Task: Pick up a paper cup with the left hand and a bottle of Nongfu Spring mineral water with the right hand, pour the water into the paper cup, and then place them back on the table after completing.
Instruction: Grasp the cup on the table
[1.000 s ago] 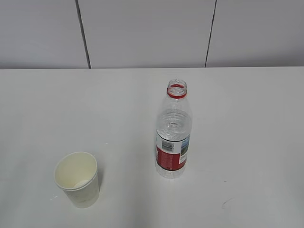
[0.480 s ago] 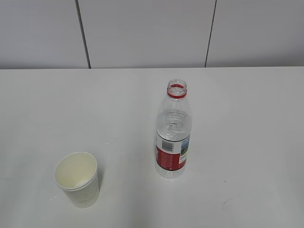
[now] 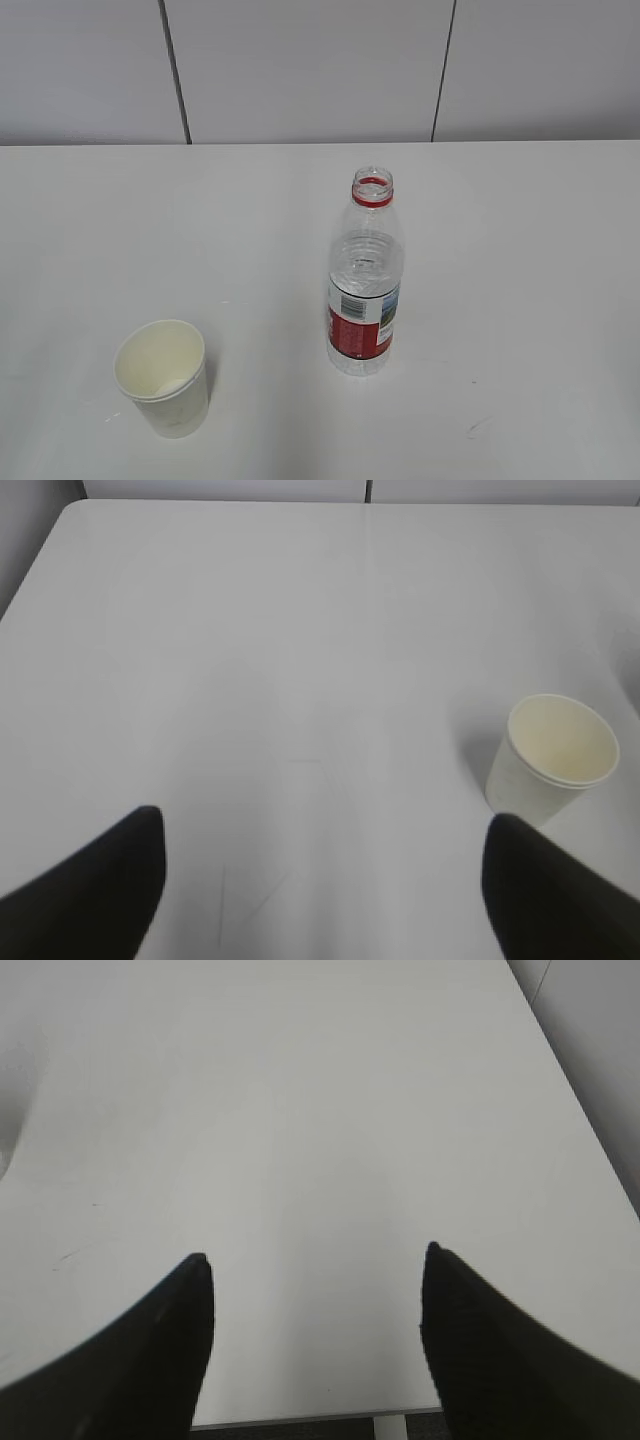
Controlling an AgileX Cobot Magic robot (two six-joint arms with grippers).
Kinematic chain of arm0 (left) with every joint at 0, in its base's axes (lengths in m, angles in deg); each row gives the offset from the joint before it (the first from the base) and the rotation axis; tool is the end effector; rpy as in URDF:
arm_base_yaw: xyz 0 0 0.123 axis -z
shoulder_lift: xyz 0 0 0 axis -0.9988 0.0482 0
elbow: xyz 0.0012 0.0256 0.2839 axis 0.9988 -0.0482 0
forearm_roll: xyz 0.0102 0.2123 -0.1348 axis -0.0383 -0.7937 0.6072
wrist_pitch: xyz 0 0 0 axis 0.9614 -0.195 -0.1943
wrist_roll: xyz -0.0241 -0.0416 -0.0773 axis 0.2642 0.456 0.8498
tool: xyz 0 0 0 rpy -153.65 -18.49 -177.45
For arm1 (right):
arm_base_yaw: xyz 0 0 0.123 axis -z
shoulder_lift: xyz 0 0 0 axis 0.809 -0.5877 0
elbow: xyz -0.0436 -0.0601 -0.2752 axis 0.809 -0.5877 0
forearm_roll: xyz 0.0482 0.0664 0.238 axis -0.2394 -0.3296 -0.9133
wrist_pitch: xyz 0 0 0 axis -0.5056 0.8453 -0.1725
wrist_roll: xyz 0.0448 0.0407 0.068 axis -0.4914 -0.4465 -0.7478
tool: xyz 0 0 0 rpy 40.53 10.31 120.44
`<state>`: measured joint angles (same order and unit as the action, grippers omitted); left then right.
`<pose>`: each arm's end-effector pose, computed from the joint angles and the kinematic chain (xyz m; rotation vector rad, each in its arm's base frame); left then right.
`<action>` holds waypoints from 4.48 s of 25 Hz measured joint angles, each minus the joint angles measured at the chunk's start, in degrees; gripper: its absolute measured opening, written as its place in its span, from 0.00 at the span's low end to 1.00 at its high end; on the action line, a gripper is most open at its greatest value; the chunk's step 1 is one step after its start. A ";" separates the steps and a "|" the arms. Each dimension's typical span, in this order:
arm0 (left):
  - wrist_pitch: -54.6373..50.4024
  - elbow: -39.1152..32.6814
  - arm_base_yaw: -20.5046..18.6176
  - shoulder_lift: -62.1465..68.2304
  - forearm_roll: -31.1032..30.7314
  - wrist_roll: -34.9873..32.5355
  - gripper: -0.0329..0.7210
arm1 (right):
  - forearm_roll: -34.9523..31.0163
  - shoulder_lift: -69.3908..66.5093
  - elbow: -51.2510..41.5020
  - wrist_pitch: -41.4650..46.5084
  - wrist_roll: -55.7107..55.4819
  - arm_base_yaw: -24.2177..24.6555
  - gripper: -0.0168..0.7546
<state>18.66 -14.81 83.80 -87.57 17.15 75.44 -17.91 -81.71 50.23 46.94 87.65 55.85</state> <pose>-0.0101 -0.0047 0.2814 -0.0715 2.0518 -0.0342 -0.0115 -0.0099 0.2704 0.0798 2.1084 -0.1515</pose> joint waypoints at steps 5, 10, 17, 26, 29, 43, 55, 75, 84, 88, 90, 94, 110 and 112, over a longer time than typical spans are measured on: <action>0.00 0.00 0.00 0.00 -0.02 0.00 0.82 | 0.37 0.00 0.00 0.00 -0.11 0.00 0.65; 0.00 0.00 0.00 0.00 -0.02 0.00 0.82 | 0.59 0.00 0.00 0.00 -0.20 0.00 0.65; 0.00 0.00 0.00 0.00 -0.02 0.00 0.82 | 0.69 0.00 0.00 0.00 -0.20 0.00 0.65; 0.00 0.00 0.00 0.00 -0.02 -0.11 0.81 | 1.14 0.00 0.00 -0.10 0.33 0.00 0.65; 0.00 0.00 0.00 0.00 -0.02 -0.81 0.80 | 1.24 0.00 0.23 -0.50 1.77 0.00 0.65; 0.00 0.00 0.00 0.00 0.03 -2.43 0.77 | 1.25 -2.26 0.35 -13.92 2.29 0.00 0.65; 0.00 0.00 0.00 0.00 0.03 -2.59 0.76 | 1.15 -6.15 -8.07 -30.45 2.38 0.00 0.65; 24.48 -6.23 0.00 0.00 1.16 -2.77 0.76 | 1.15 -6.57 -12.33 -42.59 2.38 0.00 0.65; 36.69 -10.14 0.00 2.29 1.71 -2.81 0.74 | 2.42 -18.17 -15.83 -55.59 2.41 0.00 0.65; 44.31 -12.69 0.00 7.60 1.19 -2.81 0.73 | 4.20 -22.34 -16.02 -59.71 2.41 0.00 0.65; 47.16 -13.05 0.00 10.34 0.67 -2.83 0.73 | 4.39 -23.64 -16.02 -61.20 2.41 0.00 0.65; 52.36 -13.14 0.00 15.07 0.25 -2.98 0.73 | 4.48 -26.10 -16.02 -63.64 2.41 0.00 0.65; 73.84 -18.03 0.00 31.52 -3.00 -3.01 0.72 | 4.72 -41.53 -16.02 -77.80 1.46 0.00 0.65; 75.45 -18.68 0.00 31.52 -3.00 -3.01 0.72 | 4.83 -44.91 -16.02 -80.99 1.35 0.00 0.65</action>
<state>94.11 -33.49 83.80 -56.04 14.15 72.43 -13.09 -126.63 34.21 -34.05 88.99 55.85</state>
